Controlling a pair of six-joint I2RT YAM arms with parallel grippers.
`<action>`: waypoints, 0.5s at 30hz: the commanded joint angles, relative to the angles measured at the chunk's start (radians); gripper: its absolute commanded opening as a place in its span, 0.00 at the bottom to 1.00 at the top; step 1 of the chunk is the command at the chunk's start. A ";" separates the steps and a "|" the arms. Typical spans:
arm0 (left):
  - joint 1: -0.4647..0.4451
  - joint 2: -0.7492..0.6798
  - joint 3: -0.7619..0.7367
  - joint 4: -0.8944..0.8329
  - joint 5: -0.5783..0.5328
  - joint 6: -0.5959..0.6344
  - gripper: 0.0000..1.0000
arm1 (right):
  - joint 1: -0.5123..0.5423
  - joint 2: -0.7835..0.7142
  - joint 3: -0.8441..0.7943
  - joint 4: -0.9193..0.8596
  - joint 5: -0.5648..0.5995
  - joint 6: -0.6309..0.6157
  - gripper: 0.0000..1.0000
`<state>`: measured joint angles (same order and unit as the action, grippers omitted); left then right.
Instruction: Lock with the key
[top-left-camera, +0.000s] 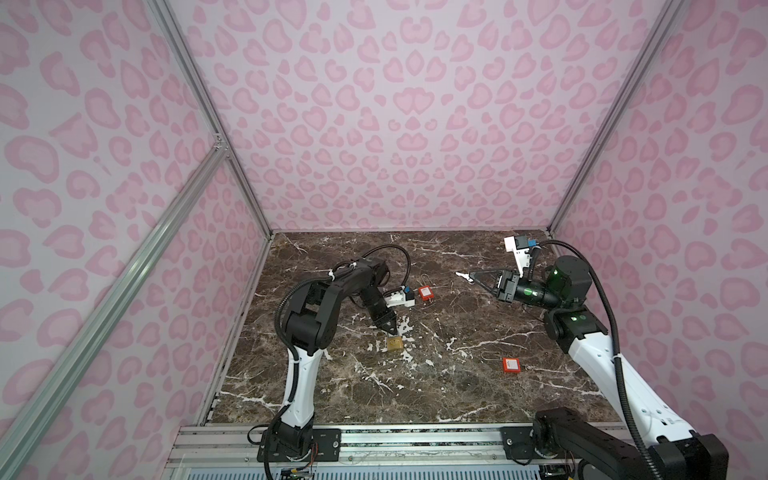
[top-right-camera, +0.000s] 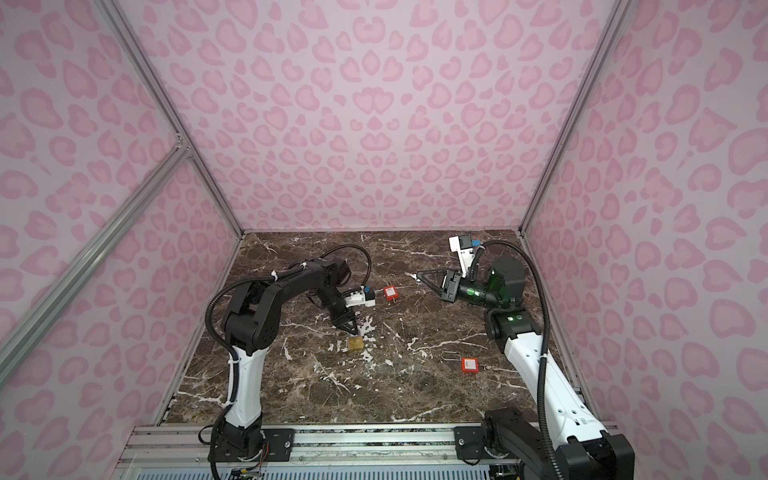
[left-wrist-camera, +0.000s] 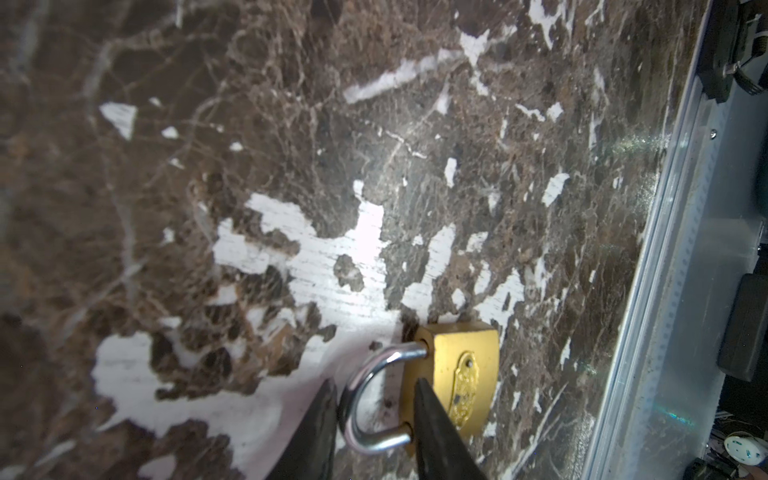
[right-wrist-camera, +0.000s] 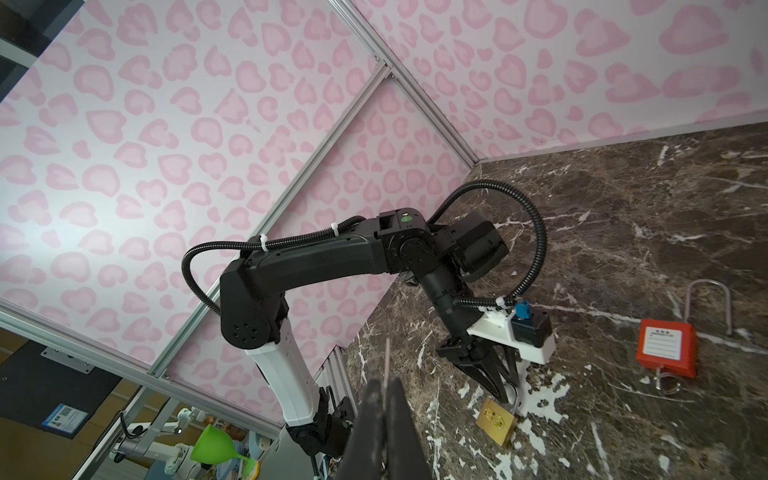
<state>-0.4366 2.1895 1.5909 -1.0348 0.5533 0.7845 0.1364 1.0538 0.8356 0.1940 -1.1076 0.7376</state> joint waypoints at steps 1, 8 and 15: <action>-0.006 0.002 0.018 0.035 -0.060 -0.009 0.35 | -0.014 -0.009 -0.008 -0.010 -0.023 -0.020 0.00; -0.017 0.001 0.012 0.027 -0.068 0.009 0.35 | -0.058 -0.031 -0.009 -0.034 -0.041 -0.030 0.00; -0.025 0.000 -0.003 0.027 -0.074 0.025 0.30 | -0.085 -0.032 -0.008 -0.039 -0.057 -0.031 0.00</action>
<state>-0.4591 2.1895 1.5978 -1.0153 0.5232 0.7834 0.0559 1.0245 0.8330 0.1551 -1.1454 0.7147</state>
